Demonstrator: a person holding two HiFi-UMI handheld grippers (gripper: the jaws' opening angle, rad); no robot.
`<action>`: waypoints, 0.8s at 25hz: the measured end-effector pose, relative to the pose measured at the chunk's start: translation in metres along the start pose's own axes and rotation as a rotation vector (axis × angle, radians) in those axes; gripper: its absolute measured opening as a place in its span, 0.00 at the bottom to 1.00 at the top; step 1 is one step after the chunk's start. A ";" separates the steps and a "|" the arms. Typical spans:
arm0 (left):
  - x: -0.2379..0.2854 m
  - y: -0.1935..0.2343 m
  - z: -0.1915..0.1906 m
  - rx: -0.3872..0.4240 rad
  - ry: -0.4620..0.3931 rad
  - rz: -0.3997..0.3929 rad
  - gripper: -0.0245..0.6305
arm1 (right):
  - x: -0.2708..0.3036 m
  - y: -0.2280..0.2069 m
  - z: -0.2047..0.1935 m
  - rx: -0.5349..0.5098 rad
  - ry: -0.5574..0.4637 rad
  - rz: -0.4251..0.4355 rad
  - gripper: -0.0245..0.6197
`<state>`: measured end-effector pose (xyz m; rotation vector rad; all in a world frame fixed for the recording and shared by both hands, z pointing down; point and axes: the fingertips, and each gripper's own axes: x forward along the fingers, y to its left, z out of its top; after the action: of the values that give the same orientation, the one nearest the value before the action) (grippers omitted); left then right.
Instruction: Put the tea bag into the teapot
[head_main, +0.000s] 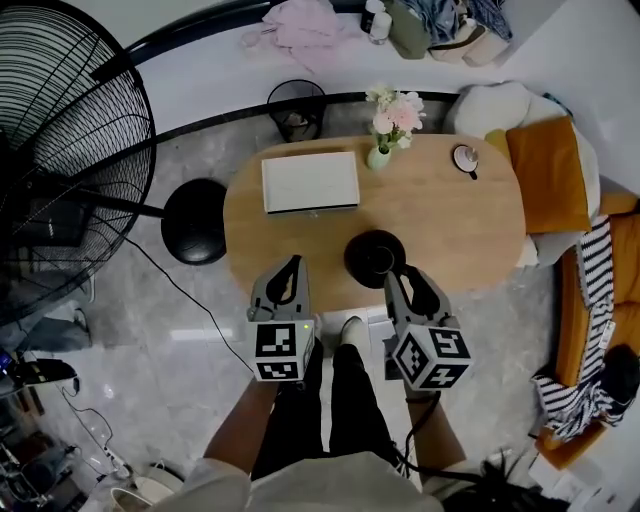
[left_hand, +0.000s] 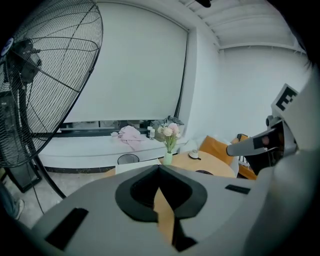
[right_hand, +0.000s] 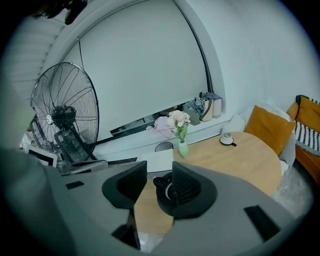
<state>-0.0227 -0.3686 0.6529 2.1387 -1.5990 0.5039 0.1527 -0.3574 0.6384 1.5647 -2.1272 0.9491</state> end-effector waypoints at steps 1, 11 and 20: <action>0.000 -0.001 0.001 0.001 -0.002 -0.001 0.04 | 0.000 0.000 0.000 0.000 0.000 0.000 0.30; -0.004 -0.010 0.012 0.012 -0.016 -0.007 0.04 | -0.009 0.000 0.007 -0.011 -0.023 -0.009 0.28; -0.028 -0.026 0.052 0.015 -0.058 -0.022 0.04 | -0.044 -0.005 0.034 -0.014 -0.089 -0.059 0.17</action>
<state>-0.0035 -0.3674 0.5912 2.1978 -1.6059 0.4523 0.1765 -0.3506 0.5886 1.6820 -2.1292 0.8596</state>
